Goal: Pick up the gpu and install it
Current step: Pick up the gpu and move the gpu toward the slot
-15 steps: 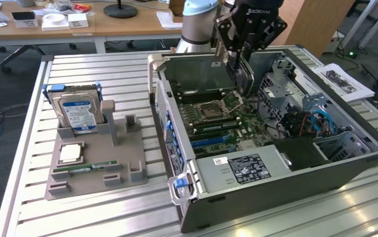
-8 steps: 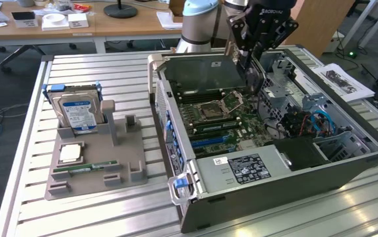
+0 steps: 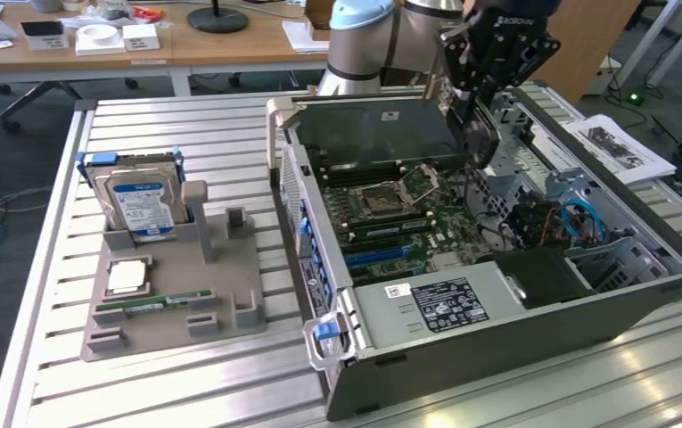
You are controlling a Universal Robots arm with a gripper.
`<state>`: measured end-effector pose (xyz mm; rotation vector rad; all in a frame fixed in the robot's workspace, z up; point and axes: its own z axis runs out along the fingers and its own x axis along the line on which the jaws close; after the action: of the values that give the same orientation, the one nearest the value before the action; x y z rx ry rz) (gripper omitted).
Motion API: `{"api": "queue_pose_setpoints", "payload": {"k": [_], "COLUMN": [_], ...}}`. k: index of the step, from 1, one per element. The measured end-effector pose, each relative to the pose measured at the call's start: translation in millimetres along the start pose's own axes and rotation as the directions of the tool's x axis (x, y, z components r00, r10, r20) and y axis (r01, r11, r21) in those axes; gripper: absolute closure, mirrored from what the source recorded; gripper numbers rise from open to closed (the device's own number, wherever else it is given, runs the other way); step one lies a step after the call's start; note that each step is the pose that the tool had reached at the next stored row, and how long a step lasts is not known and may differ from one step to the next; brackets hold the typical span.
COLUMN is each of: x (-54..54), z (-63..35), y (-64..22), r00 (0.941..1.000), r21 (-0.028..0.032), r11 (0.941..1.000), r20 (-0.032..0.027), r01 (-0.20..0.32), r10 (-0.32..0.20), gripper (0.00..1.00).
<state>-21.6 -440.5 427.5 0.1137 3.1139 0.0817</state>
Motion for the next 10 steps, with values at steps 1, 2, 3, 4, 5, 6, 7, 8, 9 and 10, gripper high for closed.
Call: {"api": "queue_pose_setpoints", "payload": {"k": [1, 2, 3, 4, 5, 6, 7, 8, 9, 10], "x": [-3.2, -6.8, -10.1, -13.3, -16.4, -19.5, -22.4, -25.3, -27.9, -30.0], "z": [0.1, 0.2, 0.3, 0.4, 0.5, 0.6, 0.7, 0.8, 0.9, 0.9], "y": [0.2, 0.5, 0.8, 1.0, 1.2, 1.4, 1.7, 1.9, 2.1, 2.3], "r00": [1.0000, 1.0000, 1.0000, 1.0000, 1.0000, 1.0000, 1.0000, 1.0000, 1.0000, 1.0000], "r21": [0.0000, -0.0001, 0.0000, 0.0000, 0.0000, 0.0000, 0.0000, 0.0000, 0.0000, 0.0000], "r11": [1.0000, 1.0000, 1.0000, 1.0000, 1.0000, 1.0000, 1.0000, 1.0000, 1.0000, 1.0000], "r20": [0.0000, 0.0000, 0.0001, 0.0000, 0.0000, 0.0000, 0.0000, 0.0000, 0.0000, 0.0000], "r01": [0.000, 0.000, 0.000, 0.000, 0.000, 0.000, 0.000, 0.000, 0.000, 0.000], "r10": [0.000, 0.000, 0.000, 0.000, 0.000, 0.000, 0.000, 0.000, 0.000, 0.000], "gripper": [0.73, 0.73, 0.73, 0.73, 0.73, 0.73, 0.73, 0.73, 0.73, 0.73]}}
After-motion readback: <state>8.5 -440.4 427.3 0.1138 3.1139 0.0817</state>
